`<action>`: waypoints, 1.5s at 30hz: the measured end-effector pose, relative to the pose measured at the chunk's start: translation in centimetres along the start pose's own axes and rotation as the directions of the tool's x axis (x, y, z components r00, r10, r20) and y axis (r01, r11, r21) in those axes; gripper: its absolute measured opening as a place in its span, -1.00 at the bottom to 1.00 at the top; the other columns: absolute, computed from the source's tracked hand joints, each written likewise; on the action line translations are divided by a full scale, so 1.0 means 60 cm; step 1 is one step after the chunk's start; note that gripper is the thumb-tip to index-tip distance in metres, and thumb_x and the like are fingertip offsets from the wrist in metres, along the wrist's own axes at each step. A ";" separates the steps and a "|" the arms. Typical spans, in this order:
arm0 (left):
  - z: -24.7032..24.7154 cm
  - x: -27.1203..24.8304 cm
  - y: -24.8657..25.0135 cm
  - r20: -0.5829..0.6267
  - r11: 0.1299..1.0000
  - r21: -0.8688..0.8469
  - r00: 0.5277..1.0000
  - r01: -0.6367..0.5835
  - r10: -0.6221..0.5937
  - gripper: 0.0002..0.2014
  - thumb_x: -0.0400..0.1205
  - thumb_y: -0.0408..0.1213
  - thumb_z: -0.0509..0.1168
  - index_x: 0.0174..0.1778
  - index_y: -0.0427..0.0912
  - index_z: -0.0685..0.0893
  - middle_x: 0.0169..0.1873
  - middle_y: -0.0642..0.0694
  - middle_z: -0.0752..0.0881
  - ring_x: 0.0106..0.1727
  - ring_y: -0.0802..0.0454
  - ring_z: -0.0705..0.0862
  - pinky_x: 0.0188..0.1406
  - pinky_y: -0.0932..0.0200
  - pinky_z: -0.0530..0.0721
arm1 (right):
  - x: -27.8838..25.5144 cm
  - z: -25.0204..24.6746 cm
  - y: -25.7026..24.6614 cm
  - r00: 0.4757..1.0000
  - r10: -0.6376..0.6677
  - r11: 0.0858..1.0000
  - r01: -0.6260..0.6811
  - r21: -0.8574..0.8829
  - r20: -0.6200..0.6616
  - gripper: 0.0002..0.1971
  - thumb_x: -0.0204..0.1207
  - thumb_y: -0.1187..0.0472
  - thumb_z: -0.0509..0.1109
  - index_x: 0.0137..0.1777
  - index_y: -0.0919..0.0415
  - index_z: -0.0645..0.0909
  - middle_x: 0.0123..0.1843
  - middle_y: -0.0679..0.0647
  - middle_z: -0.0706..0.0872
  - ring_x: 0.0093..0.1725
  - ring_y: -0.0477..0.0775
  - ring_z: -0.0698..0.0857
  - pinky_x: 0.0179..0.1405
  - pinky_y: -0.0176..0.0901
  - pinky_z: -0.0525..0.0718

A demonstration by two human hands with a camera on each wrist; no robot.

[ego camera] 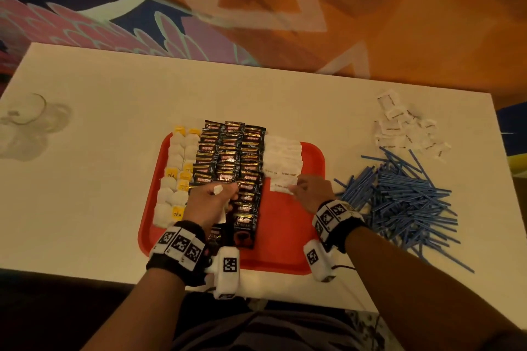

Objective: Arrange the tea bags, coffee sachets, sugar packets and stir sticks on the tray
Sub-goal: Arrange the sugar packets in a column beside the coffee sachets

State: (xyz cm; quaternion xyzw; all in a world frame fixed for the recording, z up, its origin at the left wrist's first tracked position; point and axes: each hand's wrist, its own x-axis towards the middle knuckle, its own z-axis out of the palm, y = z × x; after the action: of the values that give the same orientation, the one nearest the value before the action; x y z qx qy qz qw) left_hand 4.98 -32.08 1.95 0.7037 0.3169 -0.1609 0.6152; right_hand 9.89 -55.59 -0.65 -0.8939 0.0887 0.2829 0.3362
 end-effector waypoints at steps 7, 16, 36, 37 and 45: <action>-0.023 -0.006 -0.004 -0.021 1.000 -0.013 0.999 -0.025 0.024 -0.84 0.63 -0.21 0.45 -0.16 -0.22 0.84 -0.27 -0.12 0.83 -0.30 0.03 0.71 -0.21 0.05 0.71 | 0.041 0.030 -0.029 0.998 0.035 0.999 -0.037 -0.027 -0.049 -0.79 0.61 0.08 0.41 -0.08 0.25 0.65 -0.04 0.10 0.74 -0.11 0.00 0.66 -0.31 -0.30 0.52; -0.041 -0.005 -0.019 -0.022 0.998 -0.064 1.000 0.010 -0.011 -0.83 0.63 -0.23 0.44 -0.20 -0.24 0.81 -0.28 -0.13 0.80 -0.25 -0.01 0.72 -0.17 0.06 0.70 | 0.041 0.052 -0.028 0.970 0.148 0.983 -0.122 0.138 -0.195 -0.77 0.49 0.06 0.53 -0.12 0.15 0.55 -0.16 -0.03 0.65 -0.23 -0.06 0.58 -0.31 -0.24 0.48; 0.061 -0.054 0.105 0.456 0.966 -0.213 0.889 0.145 -0.033 -0.42 0.52 0.21 0.16 0.13 -0.28 0.52 -0.33 -0.17 0.68 -0.47 0.06 0.60 -0.79 0.34 0.37 | -0.066 -0.062 -0.110 0.960 -0.275 0.894 0.235 0.382 0.053 -0.84 0.45 -0.07 0.55 -0.25 -0.02 0.75 -0.22 -0.11 0.80 -0.19 -0.26 0.72 -0.16 -0.41 0.61; 0.066 -0.057 0.109 0.463 0.969 -0.209 0.886 0.135 -0.024 -0.41 0.52 0.22 0.16 0.15 -0.28 0.52 -0.33 -0.18 0.69 -0.45 0.05 0.61 -0.78 0.34 0.37 | -0.071 -0.068 -0.116 0.954 -0.292 0.882 0.242 0.404 0.066 -0.86 0.46 -0.01 0.55 -0.26 -0.01 0.76 -0.25 -0.10 0.79 -0.25 -0.29 0.70 -0.22 -0.44 0.59; 0.089 -0.078 0.129 0.454 0.970 -0.234 0.889 0.063 0.052 -0.48 0.61 0.18 0.11 0.06 -0.28 0.55 -0.51 -0.05 0.66 -0.57 0.14 0.53 -0.76 0.35 0.32 | -0.097 -0.115 -0.120 0.974 -0.223 0.798 0.163 0.580 0.033 -0.89 0.56 0.27 0.44 -0.21 0.15 0.67 -0.14 0.14 0.83 -0.24 -0.03 0.72 -0.42 -0.25 0.57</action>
State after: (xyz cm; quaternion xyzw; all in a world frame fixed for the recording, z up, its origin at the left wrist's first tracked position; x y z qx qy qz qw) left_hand 7.32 -38.73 9.72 0.5646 0.1827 -0.2835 0.7533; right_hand 10.69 -54.80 10.82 -0.7404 0.0614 0.2513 0.6204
